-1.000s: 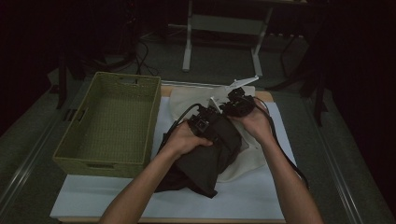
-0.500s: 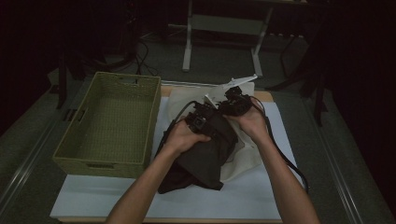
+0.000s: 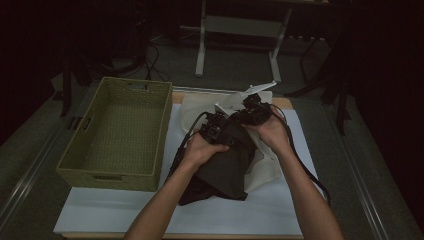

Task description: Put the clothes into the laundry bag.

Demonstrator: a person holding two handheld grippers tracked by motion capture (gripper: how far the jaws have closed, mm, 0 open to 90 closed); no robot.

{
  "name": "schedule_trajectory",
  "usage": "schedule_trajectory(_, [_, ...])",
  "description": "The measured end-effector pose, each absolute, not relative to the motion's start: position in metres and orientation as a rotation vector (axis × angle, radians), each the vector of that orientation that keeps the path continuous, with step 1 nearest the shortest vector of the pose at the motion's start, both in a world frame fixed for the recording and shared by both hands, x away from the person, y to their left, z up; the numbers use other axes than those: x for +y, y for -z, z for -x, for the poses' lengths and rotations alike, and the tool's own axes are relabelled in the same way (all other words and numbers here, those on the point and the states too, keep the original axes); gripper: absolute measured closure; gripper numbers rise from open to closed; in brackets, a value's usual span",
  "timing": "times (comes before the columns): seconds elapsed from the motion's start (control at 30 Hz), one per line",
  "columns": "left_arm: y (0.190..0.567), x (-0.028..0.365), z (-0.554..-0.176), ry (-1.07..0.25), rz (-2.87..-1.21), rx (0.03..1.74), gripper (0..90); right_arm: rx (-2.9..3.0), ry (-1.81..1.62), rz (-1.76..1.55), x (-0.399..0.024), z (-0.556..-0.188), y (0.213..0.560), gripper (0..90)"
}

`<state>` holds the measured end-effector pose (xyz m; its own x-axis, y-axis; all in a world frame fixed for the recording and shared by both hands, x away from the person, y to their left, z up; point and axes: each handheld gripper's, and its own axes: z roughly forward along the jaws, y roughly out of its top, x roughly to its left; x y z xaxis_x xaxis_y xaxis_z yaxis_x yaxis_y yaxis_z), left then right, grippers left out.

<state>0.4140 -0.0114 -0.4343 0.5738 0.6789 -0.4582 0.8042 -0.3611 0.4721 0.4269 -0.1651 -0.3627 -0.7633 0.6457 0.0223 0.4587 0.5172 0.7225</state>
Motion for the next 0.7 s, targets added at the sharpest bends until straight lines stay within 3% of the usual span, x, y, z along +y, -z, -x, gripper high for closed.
schedule_trajectory(0.23, [0.428,-0.003,-0.405,0.208,-2.138,1.217,16.2,2.509,-1.085,-0.953,-0.173,-0.43,0.367,86.4])
schedule_trajectory(0.53, [0.402,0.016,-0.372,0.064,-2.217,1.145,13.2,2.515,-1.082,-0.947,-0.176,-0.43,0.369,86.2])
schedule_trajectory(0.7, [0.415,0.02,-0.354,0.116,-2.253,1.136,9.2,2.516,-1.087,-0.95,-0.176,-0.43,0.369,86.2])
